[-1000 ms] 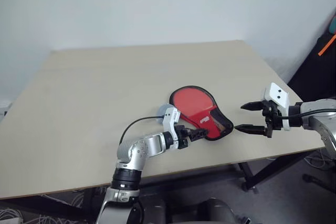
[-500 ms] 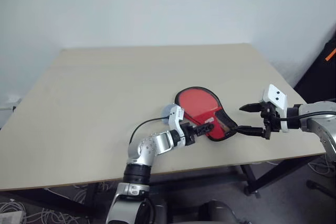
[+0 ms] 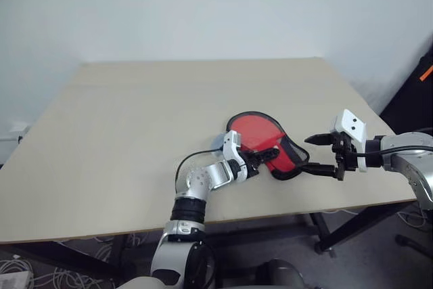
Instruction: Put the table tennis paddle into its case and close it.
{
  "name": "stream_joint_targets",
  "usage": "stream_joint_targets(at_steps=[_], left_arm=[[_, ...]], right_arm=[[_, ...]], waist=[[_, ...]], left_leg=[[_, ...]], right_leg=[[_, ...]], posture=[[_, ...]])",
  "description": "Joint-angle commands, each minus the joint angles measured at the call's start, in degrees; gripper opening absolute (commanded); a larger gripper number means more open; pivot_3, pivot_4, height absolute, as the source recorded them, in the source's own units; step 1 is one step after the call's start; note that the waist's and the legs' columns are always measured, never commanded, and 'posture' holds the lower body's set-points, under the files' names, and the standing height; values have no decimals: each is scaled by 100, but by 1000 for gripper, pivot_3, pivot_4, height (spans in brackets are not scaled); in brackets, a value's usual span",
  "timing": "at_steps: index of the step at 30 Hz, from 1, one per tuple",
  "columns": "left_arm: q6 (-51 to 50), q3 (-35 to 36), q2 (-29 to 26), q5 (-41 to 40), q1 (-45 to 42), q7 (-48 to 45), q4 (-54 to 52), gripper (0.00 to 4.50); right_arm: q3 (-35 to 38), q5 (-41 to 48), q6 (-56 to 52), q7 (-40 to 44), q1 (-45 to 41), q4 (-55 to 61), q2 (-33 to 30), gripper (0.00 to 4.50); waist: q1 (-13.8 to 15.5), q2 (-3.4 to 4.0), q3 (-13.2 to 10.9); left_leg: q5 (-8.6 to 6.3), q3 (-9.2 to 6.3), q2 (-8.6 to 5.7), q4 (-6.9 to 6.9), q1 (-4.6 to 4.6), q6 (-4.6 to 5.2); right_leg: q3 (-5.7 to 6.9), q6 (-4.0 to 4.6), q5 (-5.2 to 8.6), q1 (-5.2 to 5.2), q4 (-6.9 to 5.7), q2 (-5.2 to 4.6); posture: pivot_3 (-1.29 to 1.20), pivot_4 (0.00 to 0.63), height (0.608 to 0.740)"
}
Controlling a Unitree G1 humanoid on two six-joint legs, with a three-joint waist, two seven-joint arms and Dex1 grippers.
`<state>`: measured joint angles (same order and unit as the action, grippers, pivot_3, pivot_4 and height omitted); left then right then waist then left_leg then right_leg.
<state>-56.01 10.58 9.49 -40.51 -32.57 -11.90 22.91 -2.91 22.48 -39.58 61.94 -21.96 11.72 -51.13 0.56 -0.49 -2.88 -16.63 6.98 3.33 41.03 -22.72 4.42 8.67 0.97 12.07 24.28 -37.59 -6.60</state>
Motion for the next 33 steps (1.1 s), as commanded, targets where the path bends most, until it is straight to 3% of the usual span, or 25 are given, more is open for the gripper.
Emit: stream_joint_targets(at_steps=[1, 11, 15, 25, 33], left_arm=[[-203, 329, 237, 92, -464, 888, 390, 4467], [-411, 537, 213, -341, -683, 1971, 693, 4467], [-431, 539, 173, -425, -647, 2175, 799, 3553], [-388, 577, 55, -398, -600, 2589, 1093, 29], [-416, 302, -106, -250, -566, 2332, 1047, 29]], right_arm=[[111, 55, 39, -42, -113, 137, 11, 4500], [97, 52, 27, -102, -143, 157, 56, 4500], [120, 59, 10, -115, -134, 185, 53, 4500], [149, 97, -35, -158, -180, 239, 85, 4500], [125, 105, -60, -225, -211, 259, 123, 4500]], waist=[[-5, -2, 2], [-60, -22, 26], [-60, -22, 27], [-55, -15, 31], [-54, -14, 32]], left_leg=[[0, -1, 0, 0, 0, 0], [0, 0, 12, -11, 10, -3], [0, 1, 12, -11, 10, -4], [-1, 2, 10, -13, 9, -4], [-1, 0, 8, -14, 9, -4]], right_leg=[[0, 0, 0, 0, -1, 0], [-1, -2, 0, 0, -1, 12], [-1, -1, 0, 0, -1, 10], [1, -1, 0, 2, 0, 5], [4, 0, 1, 2, 1, 0]], posture=[[0, 0, 706], [0, 0, 706], [0, 0, 706], [0, 0, 706], [0, 0, 706]])
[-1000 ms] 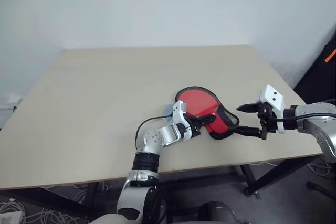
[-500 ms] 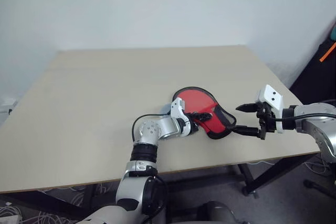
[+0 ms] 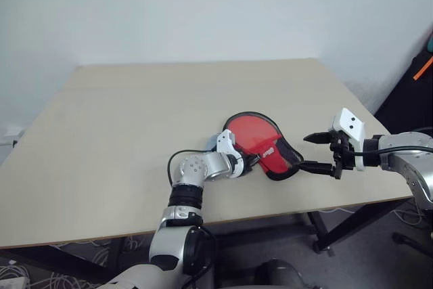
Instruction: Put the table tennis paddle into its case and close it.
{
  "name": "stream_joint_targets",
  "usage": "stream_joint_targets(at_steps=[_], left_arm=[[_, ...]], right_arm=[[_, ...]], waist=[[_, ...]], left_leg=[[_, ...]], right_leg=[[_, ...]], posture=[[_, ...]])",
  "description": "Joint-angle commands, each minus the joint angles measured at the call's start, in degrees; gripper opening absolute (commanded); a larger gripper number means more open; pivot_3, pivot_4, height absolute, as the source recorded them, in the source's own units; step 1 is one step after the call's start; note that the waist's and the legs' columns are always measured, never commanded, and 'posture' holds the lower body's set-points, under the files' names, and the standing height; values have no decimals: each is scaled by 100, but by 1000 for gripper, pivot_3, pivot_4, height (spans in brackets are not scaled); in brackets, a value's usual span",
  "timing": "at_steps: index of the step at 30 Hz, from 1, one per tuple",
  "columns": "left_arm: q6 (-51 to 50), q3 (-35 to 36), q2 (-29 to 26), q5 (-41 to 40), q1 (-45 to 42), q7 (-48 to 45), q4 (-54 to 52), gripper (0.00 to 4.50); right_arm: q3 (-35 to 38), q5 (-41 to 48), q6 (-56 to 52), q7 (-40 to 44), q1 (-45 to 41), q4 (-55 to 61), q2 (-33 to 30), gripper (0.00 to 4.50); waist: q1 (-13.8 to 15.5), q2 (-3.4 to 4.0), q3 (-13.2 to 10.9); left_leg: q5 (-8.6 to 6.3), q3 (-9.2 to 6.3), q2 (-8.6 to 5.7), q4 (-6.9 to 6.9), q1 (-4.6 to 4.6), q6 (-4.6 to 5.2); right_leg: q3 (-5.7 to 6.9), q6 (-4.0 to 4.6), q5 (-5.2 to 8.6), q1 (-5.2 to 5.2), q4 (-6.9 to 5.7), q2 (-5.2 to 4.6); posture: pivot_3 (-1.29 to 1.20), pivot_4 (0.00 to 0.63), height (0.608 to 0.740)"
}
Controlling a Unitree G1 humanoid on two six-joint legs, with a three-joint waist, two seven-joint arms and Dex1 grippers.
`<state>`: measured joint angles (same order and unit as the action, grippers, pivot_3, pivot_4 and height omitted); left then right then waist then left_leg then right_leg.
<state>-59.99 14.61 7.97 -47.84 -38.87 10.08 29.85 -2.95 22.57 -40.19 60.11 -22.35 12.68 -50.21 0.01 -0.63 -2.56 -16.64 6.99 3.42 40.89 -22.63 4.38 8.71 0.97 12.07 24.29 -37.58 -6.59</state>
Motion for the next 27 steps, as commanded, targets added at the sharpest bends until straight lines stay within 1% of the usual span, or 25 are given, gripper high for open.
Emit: stream_joint_targets(at_steps=[1, 5, 10, 13, 16, 22, 27], left_arm=[[-113, -155, 6, 462, 67, 77, 244, 29], [-686, -88, -89, 200, 95, 38, -314, 29], [-2061, 163, -242, -241, 246, 125, -1573, 29], [-2688, 419, -201, -305, 337, 235, -2127, 29], [-3143, 699, -126, -361, 373, 346, -2567, 29], [-3251, 869, 15, -641, 554, 667, -2998, 29], [-3251, 638, -20, -1528, 982, 1172, -3419, 29]], right_arm=[[130, 96, 4, -47, -171, 163, 36, 4500], [111, 74, 13, -68, -174, 162, 70, 4500], [61, 47, 21, -94, -162, 174, 130, 4500], [42, 35, 26, -100, -156, 170, 156, 4500], [4, 27, 21, -119, -168, 173, 194, 4500], [-30, 36, 40, -134, -162, 163, 241, 4500], [-59, 17, 71, -120, -208, 106, 250, 4500]], waist=[[2, 0, 0], [2, -2, -2], [1, -3, -18], [2, -6, -26], [5, -8, -27], [20, -13, -30], [21, -20, -35]], left_leg=[[0, 0, 0, 0, 0, 0], [0, -1, -3, -1, -7, 0], [1, 0, -7, -13, -35, -2], [18, 0, -11, -18, -47, -34], [28, -1, -25, -18, -99, -47], [31, 0, -50, -18, -110, -48], [32, -3, -52, -18, -109, -47]], right_leg=[[1, 0, 0, 0, 0, 0], [2, -1, 1, 5, 1, -3], [1, -14, 5, 24, 1, -5], [0, -23, 10, 38, 2, -5], [-3, -28, 11, 86, -2, -7], [-13, -41, 18, 94, -7, -19], [-14, -40, 18, 92, -8, -23]], posture=[[0, 0, 706], [0, 0, 706], [0, 0, 706], [0, 0, 706], [0, 0, 706], [0, 0, 706], [0, 0, 706]])
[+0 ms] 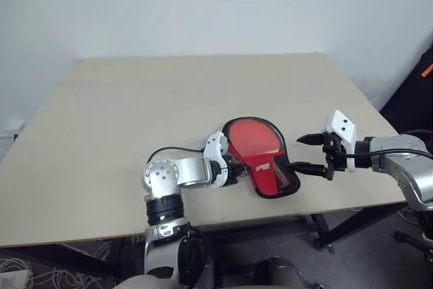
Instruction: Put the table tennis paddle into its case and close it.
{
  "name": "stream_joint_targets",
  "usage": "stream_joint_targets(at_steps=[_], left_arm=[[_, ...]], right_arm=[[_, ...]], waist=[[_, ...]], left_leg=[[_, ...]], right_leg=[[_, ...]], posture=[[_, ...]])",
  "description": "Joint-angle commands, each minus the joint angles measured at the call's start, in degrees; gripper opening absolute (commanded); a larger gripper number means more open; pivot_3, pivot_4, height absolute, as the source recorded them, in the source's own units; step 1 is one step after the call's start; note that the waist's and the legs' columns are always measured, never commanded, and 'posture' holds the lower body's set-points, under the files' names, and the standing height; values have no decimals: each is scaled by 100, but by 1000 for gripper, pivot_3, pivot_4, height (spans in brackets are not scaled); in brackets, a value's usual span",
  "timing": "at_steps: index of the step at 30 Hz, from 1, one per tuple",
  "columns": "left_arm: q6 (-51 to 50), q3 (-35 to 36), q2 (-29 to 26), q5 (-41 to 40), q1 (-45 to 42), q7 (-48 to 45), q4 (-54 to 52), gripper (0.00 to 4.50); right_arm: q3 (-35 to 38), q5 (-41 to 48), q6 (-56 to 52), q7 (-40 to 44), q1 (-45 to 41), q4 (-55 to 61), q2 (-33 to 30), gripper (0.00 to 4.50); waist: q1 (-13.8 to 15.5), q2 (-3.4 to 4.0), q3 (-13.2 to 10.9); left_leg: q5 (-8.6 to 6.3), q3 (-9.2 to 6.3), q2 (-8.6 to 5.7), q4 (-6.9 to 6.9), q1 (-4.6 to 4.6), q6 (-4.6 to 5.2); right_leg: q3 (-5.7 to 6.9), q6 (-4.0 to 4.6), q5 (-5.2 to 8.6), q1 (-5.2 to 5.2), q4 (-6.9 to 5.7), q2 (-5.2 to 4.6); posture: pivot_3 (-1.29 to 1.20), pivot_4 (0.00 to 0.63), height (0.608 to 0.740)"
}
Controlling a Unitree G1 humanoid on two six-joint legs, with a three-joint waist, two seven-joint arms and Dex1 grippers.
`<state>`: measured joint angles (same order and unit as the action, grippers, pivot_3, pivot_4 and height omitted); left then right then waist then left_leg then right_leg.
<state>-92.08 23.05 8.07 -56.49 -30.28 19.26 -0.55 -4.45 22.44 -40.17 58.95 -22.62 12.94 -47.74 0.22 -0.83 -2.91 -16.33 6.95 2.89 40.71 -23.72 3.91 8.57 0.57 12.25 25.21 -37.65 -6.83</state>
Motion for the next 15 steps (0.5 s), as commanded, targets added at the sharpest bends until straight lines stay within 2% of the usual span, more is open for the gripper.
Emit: stream_joint_targets(at_steps=[1, 5, 9, 13, 15], left_arm=[[-42, -290, -110, -895, 240, 361, -447, 29], [-42, -607, -448, -1857, 651, 828, -618, 29], [24, -998, -1011, -3186, 1026, 1330, -793, 29], [1067, -2068, -2208, -5132, 1285, 2107, -944, 29], [1484, -2497, -2723, -5594, 1385, 2116, -1123, 29]], right_arm=[[84, 27, 74, -3, -190, 71, 5, 4500], [49, 14, 96, -14, -209, 46, 28, 4500], [9, 2, 109, -26, -213, 37, 54, 4500], [11, -9, 125, -8, -207, 10, 52, 4500], [4, -12, 127, -13, -205, 7, 61, 4500]], waist=[[0, 0, 0], [2, 0, 0], [2, 0, 0], [3, 0, 0], [2, 3, 1]], left_leg=[[0, -1, 0, 0, 0, 0], [1, -1, 2, 0, 2, -3], [3, -3, 2, 0, 6, -4], [5, -7, 2, 0, 8, -7], [6, -7, 3, 0, 10, -9]], right_leg=[[-1, 0, 0, 1, -1, -1], [-2, 0, 0, 0, -5, 1], [-2, 1, 0, -3, -6, 1], [-6, 3, -1, -5, -11, -1], [-10, 5, -1, -5, -12, -7]], posture=[[0, 0, 706], [0, 0, 706], [0, 0, 706], [0, 0, 706], [0, 0, 706]])
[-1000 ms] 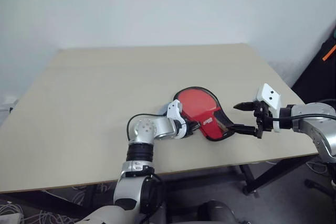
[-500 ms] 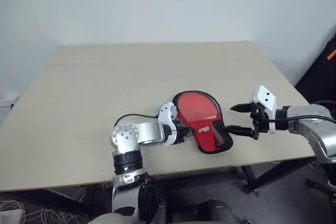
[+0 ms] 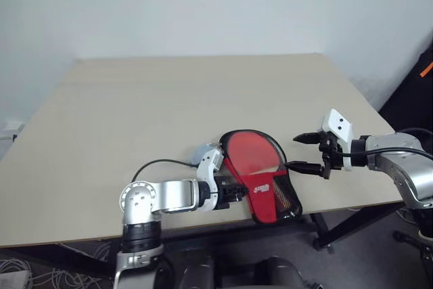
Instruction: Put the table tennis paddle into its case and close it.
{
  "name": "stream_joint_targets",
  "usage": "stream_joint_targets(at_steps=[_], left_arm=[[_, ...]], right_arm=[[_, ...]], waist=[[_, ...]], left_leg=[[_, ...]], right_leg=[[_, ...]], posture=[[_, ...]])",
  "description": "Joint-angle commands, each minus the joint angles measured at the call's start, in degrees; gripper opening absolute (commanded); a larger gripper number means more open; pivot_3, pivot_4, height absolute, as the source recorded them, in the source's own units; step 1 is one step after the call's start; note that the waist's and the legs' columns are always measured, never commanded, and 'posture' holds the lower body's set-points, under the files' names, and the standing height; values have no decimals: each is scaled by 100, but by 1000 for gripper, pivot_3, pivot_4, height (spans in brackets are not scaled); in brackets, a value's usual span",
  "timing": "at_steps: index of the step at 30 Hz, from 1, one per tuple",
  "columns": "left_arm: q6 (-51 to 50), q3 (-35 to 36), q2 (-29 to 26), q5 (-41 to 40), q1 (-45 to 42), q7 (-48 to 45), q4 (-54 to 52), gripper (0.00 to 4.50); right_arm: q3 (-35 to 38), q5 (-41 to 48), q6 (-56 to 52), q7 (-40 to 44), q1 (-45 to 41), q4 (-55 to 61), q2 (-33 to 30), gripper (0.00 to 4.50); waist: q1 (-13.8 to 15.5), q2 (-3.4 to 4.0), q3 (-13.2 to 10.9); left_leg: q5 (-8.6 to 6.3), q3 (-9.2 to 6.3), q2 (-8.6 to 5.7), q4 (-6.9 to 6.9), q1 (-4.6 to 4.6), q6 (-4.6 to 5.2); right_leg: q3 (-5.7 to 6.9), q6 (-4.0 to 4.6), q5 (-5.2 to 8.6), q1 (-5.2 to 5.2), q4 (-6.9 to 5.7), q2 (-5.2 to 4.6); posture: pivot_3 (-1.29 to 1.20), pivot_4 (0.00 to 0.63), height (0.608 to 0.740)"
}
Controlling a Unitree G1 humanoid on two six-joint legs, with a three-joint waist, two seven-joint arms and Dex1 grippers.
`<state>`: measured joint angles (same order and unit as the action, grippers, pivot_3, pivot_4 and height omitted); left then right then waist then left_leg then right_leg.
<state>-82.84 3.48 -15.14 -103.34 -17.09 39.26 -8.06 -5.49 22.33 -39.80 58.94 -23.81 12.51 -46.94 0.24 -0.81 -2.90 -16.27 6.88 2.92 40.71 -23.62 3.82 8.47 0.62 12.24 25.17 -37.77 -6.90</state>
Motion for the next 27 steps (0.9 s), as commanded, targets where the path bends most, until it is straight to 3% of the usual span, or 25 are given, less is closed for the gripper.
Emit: stream_joint_targets(at_steps=[1, 7, 19, 27], left_arm=[[721, -684, -584, -962, 112, 30, -475, 29], [1437, -1210, -1301, -966, 355, -567, -1010, 29], [1977, -1629, -2201, -966, 638, -1164, -1376, 29], [2074, -1811, -2463, -966, 458, -1340, -1317, 29]], right_arm=[[108, 1, 88, -16, -79, 56, -16, 4500], [124, 15, 72, -29, -46, 80, -10, 4500], [110, 24, 52, -39, -41, 78, 28, 4500], [59, 3, 58, -47, -105, 33, 107, 4500]], waist=[[1, 2, 0], [3, 3, 0], [1, 7, -1], [2, 8, -2]], left_leg=[[0, 1, -1, 0, 1, 0], [2, 7, -13, 0, 1, 4], [3, 8, -11, -1, 1, 5], [3, 7, -11, -1, 1, 5]], right_leg=[[0, 1, 0, 0, 0, 0], [0, 3, 1, -4, 2, 4], [0, 3, 1, -1, 1, 8], [0, 4, 1, -1, 1, 8]], posture=[[0, 0, 706], [0, 0, 706], [0, 0, 706], [0, 0, 706]])
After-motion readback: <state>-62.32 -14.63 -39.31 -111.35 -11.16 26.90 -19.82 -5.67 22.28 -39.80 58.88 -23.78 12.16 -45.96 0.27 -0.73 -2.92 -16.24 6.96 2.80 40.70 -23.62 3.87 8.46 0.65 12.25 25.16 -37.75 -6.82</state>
